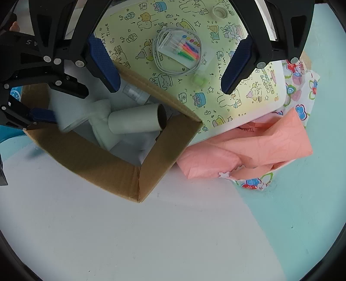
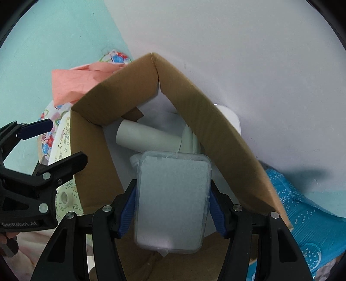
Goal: Organize objects
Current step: 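Carry the tube and plastic box into the cardboard box and release both, then withdraw both tools from the box back toward the tray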
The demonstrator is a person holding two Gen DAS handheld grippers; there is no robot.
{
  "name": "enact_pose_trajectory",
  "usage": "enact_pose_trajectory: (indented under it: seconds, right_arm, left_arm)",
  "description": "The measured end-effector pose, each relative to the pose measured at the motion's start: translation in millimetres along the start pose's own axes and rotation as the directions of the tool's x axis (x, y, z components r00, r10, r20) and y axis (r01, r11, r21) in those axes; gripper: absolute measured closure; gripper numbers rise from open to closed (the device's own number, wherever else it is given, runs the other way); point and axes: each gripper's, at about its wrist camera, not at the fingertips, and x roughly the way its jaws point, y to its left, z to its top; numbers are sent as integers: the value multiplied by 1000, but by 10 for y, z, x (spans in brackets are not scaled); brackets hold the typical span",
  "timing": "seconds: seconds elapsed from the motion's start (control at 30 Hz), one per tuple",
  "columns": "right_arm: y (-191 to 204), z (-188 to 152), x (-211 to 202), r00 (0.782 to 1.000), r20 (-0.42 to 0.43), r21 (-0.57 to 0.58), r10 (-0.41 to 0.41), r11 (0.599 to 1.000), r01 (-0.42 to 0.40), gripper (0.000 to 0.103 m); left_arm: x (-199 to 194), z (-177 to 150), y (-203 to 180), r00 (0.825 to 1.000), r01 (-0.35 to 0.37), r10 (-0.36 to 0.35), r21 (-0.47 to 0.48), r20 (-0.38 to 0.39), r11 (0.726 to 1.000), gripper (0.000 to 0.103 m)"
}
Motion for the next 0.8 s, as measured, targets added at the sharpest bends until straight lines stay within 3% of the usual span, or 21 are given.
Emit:
enact_pose_trajectory:
  seconds: [0.03,0.07,0.23,0.37,0.43,0.8]
  right_arm:
    - [-3,-3,-5,1000,-2,6,4,1000,-4,30]
    - [-2,-5,-9,999,-29,151,-39,988,43,30]
    - [-13,-22,-73,999,-39,194,-22,981,29,29]
    - [-108,-26,-288,999,9,277,31,960,-32,28]
    - [-130,-28,-403,999,26,313,32,949,-38,21]
    - [211,-187,-759,997,54,330,-49,943,28,19]
  left_arm:
    - [4,-9,9,1000,5,-5,-3,3,1000,8]
    - [4,-18,19,1000,10,-10,-8,6,1000,7]
    - [-11,-43,47,1000,18,-18,-11,9,1000,7]
    - [-90,-63,79,1000,17,-17,-16,22,1000,7]
    - [-147,-87,88,1000,7,-7,-17,29,1000,7]
    - [-370,-433,59,999,-1,2,-27,44,1000,4]
